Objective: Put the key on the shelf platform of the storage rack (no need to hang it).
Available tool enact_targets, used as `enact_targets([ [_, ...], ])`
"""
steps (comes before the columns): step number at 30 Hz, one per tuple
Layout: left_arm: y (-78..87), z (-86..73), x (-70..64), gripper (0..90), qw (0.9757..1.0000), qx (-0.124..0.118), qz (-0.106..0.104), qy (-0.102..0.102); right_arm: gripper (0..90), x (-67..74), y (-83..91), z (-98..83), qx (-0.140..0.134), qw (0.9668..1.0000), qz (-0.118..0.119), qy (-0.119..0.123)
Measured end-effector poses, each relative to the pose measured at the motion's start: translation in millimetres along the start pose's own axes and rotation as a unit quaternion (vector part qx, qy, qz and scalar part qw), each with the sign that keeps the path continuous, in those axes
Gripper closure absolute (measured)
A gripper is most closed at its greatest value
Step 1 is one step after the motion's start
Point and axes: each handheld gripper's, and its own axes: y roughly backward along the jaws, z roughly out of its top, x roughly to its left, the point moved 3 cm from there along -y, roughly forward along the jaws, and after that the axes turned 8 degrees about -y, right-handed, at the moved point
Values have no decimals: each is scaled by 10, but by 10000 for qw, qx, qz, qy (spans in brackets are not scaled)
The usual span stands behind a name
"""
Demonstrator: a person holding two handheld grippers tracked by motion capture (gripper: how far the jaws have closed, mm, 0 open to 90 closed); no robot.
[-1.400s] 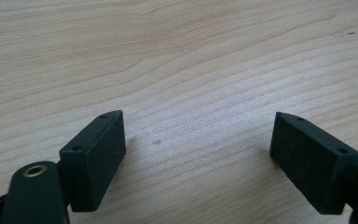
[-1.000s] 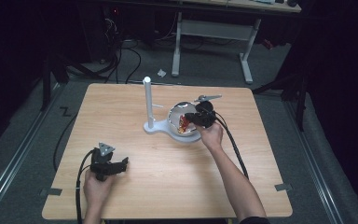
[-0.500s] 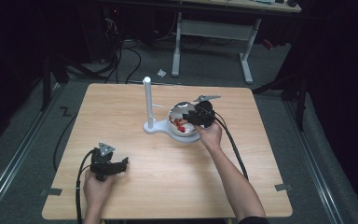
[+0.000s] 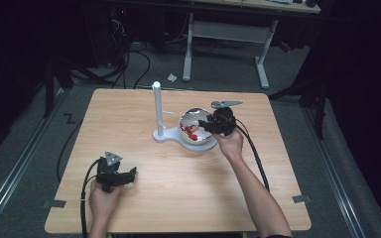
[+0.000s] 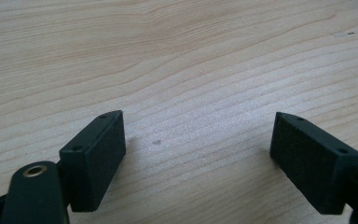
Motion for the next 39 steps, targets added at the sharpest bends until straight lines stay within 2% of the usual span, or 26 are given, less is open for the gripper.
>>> enact_targets([
  [11,0,-1,-3,186,10000,-4,8,26,516,-100,186,27,-116,9999,-69,-58],
  [17,-1,0,-3,186,10000,-6,8,25,512,-165,333,15,-292,9995,-121,-59],
  [21,-1,0,-3,186,10000,-7,9,29,511,-226,426,-31,-337,9993,-111,-148],
  [28,-1,0,-3,186,10000,-7,9,27,499,-287,630,-78,-425,9989,-127,-122],
  [35,-1,-1,-2,186,10000,-8,6,14,513,-373,848,-224,-607,9976,-178,-278],
  [39,-1,-1,-3,186,10000,-8,8,18,513,-408,957,-311,-568,9976,-192,-349],
])
